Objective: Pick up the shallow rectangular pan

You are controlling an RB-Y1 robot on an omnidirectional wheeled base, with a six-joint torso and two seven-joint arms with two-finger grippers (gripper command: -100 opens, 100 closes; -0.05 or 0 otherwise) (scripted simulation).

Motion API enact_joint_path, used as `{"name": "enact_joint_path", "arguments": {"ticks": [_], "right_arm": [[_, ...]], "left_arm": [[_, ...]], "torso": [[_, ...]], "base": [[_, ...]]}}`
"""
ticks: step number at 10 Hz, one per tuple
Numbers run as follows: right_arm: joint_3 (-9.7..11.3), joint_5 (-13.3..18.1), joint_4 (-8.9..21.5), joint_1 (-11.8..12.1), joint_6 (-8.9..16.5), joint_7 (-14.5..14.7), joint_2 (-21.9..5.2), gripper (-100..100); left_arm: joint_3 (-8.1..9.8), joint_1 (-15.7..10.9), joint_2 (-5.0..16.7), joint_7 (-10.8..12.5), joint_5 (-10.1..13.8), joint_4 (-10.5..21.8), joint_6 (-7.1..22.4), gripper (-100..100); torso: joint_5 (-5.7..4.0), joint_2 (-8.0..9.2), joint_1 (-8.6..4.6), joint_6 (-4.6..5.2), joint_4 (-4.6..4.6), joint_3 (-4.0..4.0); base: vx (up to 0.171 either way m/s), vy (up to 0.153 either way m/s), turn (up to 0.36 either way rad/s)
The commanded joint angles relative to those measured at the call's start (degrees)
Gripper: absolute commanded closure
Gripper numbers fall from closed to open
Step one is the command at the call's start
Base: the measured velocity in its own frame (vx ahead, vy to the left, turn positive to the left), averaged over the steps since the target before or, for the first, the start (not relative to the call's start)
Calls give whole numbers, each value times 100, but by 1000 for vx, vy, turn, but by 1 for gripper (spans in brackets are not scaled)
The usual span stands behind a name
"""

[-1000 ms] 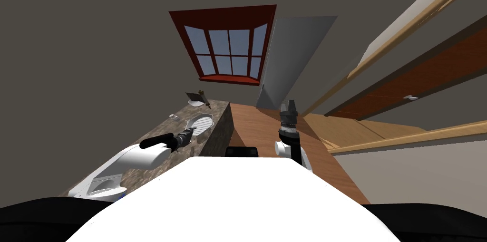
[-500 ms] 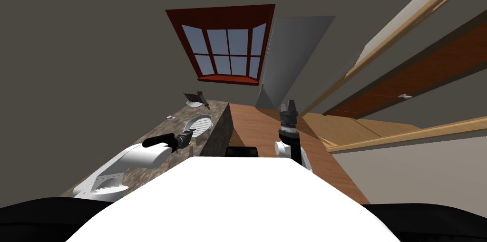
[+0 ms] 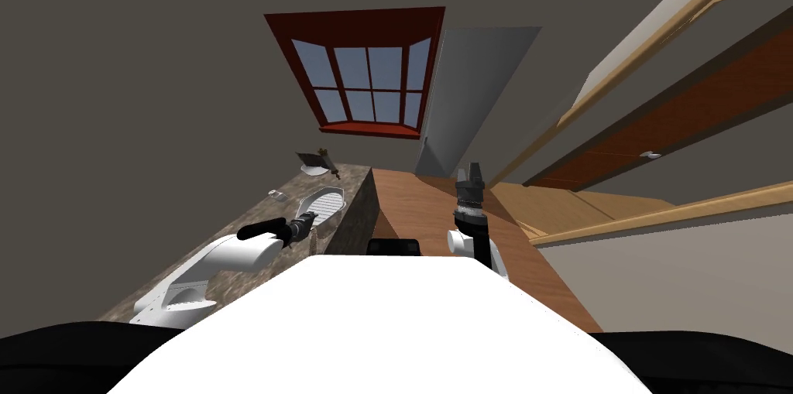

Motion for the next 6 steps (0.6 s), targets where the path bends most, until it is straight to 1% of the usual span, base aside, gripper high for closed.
{"name": "enact_joint_path", "arguments": {"ticks": [1, 4, 5, 6], "right_arm": [[0, 0, 0, 0, 0, 0, 0, 0], [0, 0, 0, 0, 0, 0, 0, 0], [0, 0, 0, 0, 0, 0, 0, 0], [0, 0, 0, 0, 0, 0, 0, 0]], "left_arm": [[0, 0, 0, 0, 0, 0, 0, 100], [-4, 6, -1, 1, 1, 7, 9, 100], [-5, 7, -1, 1, 1, 8, 11, 0], [64, 68, 55, 40, 59, -189, 107, 100]], "torso": [[0, 0, 0, 0, 0, 0], [-3, 3, -3, 2, 5, 4], [-4, 5, -4, 2, 6, 5], [-5, 6, -5, 2, 7, 7]], "base": [[0, 0, 0], [0, 0, 0], [0, 0, 0], [-4, 1, 66]]}}
